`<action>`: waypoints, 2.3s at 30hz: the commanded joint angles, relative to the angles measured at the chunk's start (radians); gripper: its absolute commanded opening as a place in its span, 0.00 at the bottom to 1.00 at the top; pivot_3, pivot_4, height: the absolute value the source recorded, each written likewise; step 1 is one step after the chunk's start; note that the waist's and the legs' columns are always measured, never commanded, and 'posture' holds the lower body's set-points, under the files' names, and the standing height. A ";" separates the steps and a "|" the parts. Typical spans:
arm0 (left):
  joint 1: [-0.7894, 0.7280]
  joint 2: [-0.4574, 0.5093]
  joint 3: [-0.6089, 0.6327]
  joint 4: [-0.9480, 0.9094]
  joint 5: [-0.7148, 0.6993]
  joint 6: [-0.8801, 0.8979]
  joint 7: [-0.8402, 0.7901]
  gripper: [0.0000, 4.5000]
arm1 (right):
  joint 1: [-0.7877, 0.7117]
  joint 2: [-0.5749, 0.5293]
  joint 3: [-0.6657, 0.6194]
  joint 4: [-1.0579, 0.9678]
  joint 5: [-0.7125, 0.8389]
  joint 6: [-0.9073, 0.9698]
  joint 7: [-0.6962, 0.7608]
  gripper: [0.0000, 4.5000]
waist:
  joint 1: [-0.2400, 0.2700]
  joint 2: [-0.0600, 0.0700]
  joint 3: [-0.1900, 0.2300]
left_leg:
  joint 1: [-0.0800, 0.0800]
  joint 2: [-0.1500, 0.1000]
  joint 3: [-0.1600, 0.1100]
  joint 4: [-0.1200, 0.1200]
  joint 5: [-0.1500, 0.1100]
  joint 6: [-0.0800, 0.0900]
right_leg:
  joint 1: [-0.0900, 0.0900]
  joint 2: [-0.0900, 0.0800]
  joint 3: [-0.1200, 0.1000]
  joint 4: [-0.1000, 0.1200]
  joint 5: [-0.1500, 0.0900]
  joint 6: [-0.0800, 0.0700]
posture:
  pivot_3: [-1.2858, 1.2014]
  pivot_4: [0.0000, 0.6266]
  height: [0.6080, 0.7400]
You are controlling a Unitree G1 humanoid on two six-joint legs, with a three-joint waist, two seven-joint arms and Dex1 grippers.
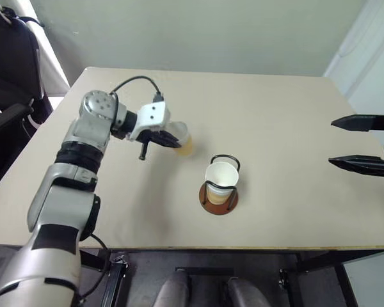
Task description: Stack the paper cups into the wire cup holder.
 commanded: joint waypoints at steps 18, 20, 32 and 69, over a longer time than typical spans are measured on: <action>-0.105 0.195 -0.313 -0.541 -0.402 0.086 -0.042 0.01 | 0.027 -0.021 -0.074 -0.031 0.001 -0.001 -0.013 1.00 | -0.008 0.006 -0.001 | 0.012 0.000 0.008 0.001 -0.003 0.006 | 0.009 0.000 0.010 0.000 -0.001 0.005 | 0.52 0.24 1.00; -0.107 0.204 -0.332 -0.550 -0.415 0.072 -0.042 0.01 | 0.030 -0.021 -0.077 -0.034 0.001 0.001 -0.016 1.00 | -0.008 0.006 -0.001 | 0.011 0.000 0.008 0.001 -0.004 0.006 | 0.009 0.000 0.010 0.000 -0.001 0.005 | 0.52 0.24 1.00; -0.097 0.222 -0.356 -0.561 -0.449 0.048 -0.042 0.05 | 0.054 -0.013 -0.085 -0.043 -0.001 -0.008 -0.026 1.00 | -0.008 0.006 -0.001 | 0.010 0.000 0.008 0.001 -0.005 0.006 | 0.008 0.000 0.010 -0.001 -0.001 0.005 | 0.52 0.24 1.00; 0.712 0.589 0.509 -0.565 -0.548 0.590 0.000 1.00 | -0.055 -0.108 0.175 0.209 -0.161 -0.156 0.228 1.00 | -0.020 0.008 -0.001 | 0.011 0.001 0.013 -0.007 -0.004 0.004 | 0.001 -0.001 0.012 0.001 -0.002 -0.006 | 0.52 0.24 1.00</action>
